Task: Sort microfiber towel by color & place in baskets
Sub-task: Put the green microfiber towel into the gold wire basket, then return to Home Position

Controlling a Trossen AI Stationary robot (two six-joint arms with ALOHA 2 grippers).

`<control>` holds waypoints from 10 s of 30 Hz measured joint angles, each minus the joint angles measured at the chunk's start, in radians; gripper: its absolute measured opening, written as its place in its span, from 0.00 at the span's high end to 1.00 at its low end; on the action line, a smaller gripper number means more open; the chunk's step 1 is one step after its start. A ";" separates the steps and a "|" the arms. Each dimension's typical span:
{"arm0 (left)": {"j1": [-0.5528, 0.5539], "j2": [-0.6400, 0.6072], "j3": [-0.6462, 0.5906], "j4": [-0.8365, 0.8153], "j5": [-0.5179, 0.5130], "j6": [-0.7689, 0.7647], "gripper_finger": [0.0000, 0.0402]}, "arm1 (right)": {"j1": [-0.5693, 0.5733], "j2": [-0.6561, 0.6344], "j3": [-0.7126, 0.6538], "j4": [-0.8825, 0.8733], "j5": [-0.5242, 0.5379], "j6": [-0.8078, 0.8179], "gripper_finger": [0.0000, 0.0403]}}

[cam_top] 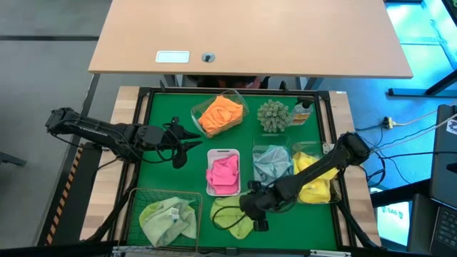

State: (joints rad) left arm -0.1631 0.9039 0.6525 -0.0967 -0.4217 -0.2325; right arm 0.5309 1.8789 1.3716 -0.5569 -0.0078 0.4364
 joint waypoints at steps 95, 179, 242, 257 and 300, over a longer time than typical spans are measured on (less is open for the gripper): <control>0.000 0.000 -0.001 0.001 0.023 0.000 0.74 | 0.037 0.308 0.249 -0.125 0.020 -0.119 0.96; -0.009 -0.334 -0.001 -0.002 0.357 0.069 0.74 | -0.206 0.636 0.863 0.422 0.041 -0.587 0.98; -0.009 -0.344 -0.001 -0.043 0.356 0.068 0.74 | -0.205 0.100 0.985 -0.270 0.050 -0.494 0.91; -0.008 -0.344 -0.001 -0.042 0.342 0.139 0.74 | -0.205 -0.196 0.985 -0.579 0.050 -0.494 0.96; -0.008 -0.343 -0.001 -0.045 0.300 0.271 0.74 | -0.204 -1.375 -0.650 0.135 0.189 -0.267 0.96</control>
State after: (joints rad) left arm -0.1715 0.5612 0.6518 -0.1413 -0.1218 0.0384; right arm 0.3267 0.5041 0.7217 -0.4217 0.1815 0.1692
